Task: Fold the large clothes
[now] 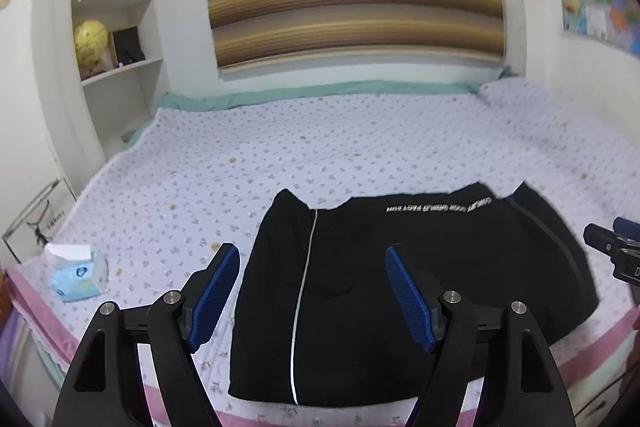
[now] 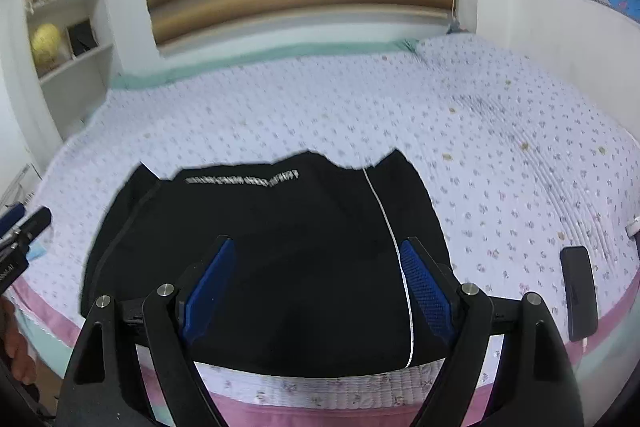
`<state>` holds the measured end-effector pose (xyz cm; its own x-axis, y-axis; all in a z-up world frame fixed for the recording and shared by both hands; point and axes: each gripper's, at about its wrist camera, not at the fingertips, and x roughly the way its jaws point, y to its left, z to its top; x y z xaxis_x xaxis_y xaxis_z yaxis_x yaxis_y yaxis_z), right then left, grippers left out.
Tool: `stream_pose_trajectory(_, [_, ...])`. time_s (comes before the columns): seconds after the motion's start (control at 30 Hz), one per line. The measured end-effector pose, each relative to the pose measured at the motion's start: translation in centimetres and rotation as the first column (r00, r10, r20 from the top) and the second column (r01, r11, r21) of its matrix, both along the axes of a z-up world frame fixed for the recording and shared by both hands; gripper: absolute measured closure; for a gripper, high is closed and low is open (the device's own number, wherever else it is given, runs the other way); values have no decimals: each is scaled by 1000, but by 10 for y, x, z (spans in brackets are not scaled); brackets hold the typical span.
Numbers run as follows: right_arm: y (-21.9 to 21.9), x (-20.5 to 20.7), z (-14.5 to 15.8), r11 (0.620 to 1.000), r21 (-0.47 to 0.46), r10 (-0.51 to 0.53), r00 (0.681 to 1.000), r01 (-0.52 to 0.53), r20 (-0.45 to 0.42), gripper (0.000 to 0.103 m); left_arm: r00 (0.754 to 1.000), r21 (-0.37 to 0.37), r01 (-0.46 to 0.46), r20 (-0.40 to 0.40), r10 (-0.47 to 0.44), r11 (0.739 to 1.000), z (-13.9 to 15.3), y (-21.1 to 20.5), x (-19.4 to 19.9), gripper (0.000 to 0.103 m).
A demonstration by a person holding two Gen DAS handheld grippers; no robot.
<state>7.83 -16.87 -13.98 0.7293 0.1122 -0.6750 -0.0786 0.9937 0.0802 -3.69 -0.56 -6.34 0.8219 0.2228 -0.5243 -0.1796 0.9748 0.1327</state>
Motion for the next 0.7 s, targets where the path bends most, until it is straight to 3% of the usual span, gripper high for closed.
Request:
stream_pose_trajectory(0.17, [7, 16, -22, 1000, 2, -5, 999, 5, -51, 16, 999, 14, 4, -50, -3, 1000, -19, -15, 15, 26])
stream_pose_trajectory(0.37, [27, 20, -29, 989, -145, -20, 999, 16, -28, 16, 994, 15, -1, -112, 3, 1000, -32, -20, 30, 26])
stream_pose_trajectory(0.5, [32, 23, -31, 992, -129, 3, 999, -8, -39, 16, 988, 6, 6, -154, -5, 1000, -39, -19, 34, 26])
stream_pose_trajectory(0.7, [38, 26, -33, 990, -137, 19, 999, -26, -51, 16, 989, 6, 8, -150, -7, 1000, -38, -20, 32, 26])
